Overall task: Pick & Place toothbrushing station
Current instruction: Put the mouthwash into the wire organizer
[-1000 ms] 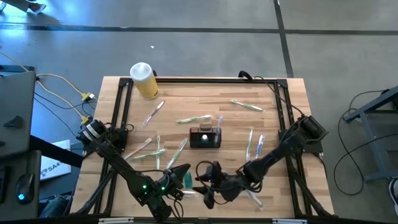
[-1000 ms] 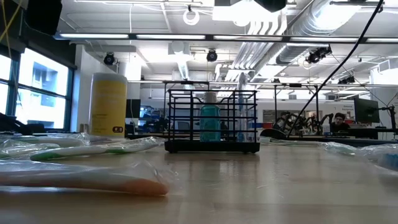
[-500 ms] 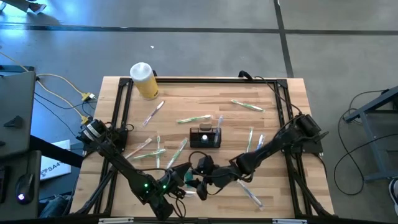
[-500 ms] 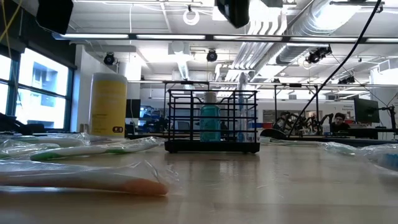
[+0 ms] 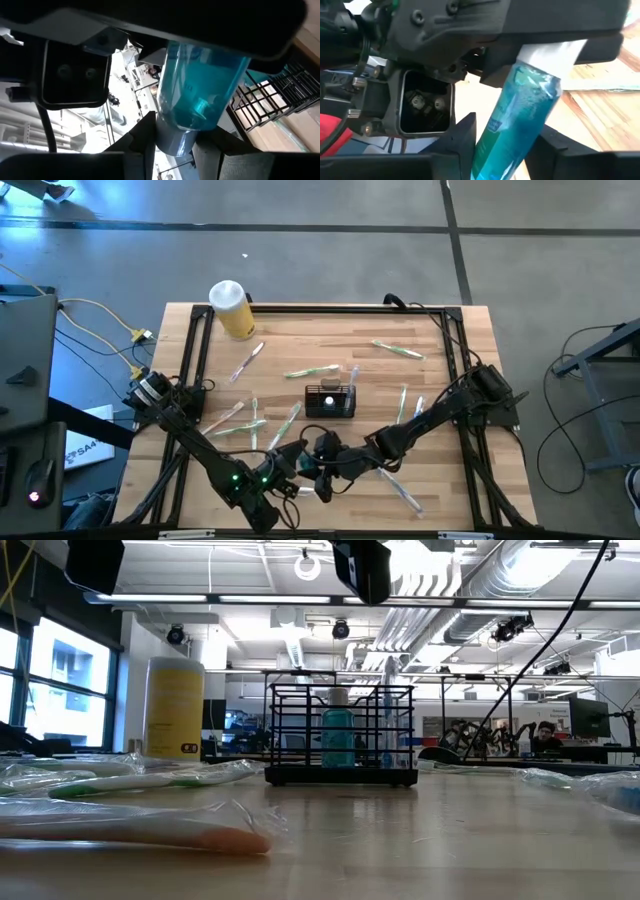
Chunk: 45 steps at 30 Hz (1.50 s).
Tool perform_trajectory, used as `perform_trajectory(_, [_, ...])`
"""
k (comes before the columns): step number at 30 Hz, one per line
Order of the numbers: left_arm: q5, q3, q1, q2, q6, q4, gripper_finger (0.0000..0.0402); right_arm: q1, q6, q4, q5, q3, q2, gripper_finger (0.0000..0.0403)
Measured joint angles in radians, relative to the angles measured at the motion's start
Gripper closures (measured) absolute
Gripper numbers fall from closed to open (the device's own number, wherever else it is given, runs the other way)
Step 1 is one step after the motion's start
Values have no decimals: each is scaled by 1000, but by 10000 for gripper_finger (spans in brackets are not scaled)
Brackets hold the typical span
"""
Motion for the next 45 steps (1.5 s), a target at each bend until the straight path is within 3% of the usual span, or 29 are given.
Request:
perform_trajectory(3, [8,0,0,0,-3,5,300,0,0,-17,1,0,0,294])
perform_trajectory(8, [50,0,2,0,-54,16,246,2,-32,-16,5,2,-2,304])
perform_trajectory(13, [27,13,-17,0,-54,14,215,2,-47,-24,-6,2,-2,327])
perform_trajectory(22, [-10,71,-115,-28,-99,5,208,10,-77,-7,-15,5,-5,332])
perform_trajectory(29, [-16,80,-191,-157,-374,11,208,25,-94,-35,12,-3,6,335])
perform_trajectory(33, [143,76,-207,-223,-591,-78,211,26,-94,-36,51,3,-6,336])
perform_trajectory(40, [635,77,-168,-364,-1103,-387,219,27,-99,-36,49,1,-1,336])
perform_trajectory(45, [767,76,-99,-405,-1323,-514,219,27,-120,-27,48,1,-2,336])
